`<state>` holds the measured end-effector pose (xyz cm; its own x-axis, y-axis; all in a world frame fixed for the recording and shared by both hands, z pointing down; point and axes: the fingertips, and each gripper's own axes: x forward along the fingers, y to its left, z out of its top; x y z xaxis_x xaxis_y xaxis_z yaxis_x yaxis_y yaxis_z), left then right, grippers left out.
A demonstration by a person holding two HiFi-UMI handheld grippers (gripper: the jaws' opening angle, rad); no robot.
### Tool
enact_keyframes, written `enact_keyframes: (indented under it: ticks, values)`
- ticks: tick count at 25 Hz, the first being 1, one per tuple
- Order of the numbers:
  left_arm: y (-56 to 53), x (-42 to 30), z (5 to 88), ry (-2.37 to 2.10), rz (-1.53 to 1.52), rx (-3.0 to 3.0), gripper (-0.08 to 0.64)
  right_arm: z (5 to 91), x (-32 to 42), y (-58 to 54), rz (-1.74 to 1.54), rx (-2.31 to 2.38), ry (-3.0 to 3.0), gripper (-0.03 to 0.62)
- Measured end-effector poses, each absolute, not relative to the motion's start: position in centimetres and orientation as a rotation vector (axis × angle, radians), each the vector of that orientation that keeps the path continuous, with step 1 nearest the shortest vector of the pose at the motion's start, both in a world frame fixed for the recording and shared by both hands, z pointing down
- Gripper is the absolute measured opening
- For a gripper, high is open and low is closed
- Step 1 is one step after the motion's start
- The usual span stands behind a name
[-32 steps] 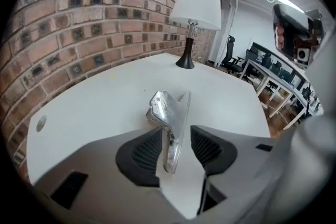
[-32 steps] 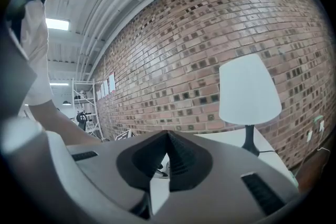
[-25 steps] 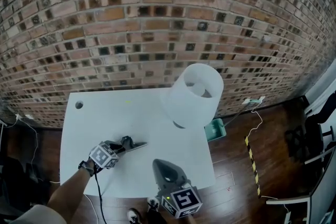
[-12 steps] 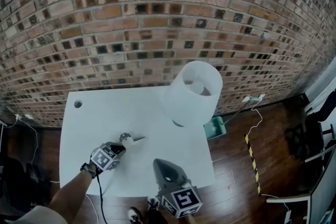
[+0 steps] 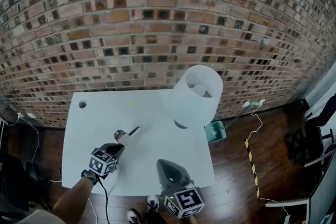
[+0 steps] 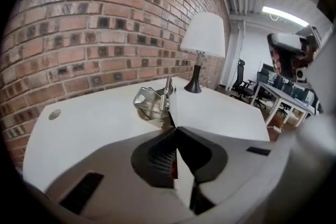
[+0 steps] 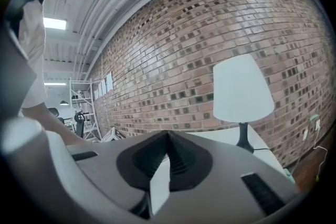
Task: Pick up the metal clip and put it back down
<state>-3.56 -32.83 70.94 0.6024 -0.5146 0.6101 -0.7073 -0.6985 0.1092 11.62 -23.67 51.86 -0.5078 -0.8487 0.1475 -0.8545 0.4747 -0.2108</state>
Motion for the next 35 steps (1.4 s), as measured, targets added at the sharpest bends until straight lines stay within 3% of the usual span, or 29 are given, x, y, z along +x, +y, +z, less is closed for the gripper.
enact_keyframes:
  ticks: [9,20,35]
  values:
    - [-31.3,-3.5,56.2,-1.081,0.272,2.661,0.035,48.6,9.3,-23.1,0.317,1.504,-2.734,-0.015]
    - [-27.9,-6.7,43.0,-1.241,-0.002,2.795,0.034,43.5,6.7,-21.7,0.178,1.427,-2.819,-0.015]
    - [-22.6,-11.8,39.7,-1.365,-0.118,2.741,0.035,39.2,3.3,-20.4,0.083,1.346,-2.926,-0.015]
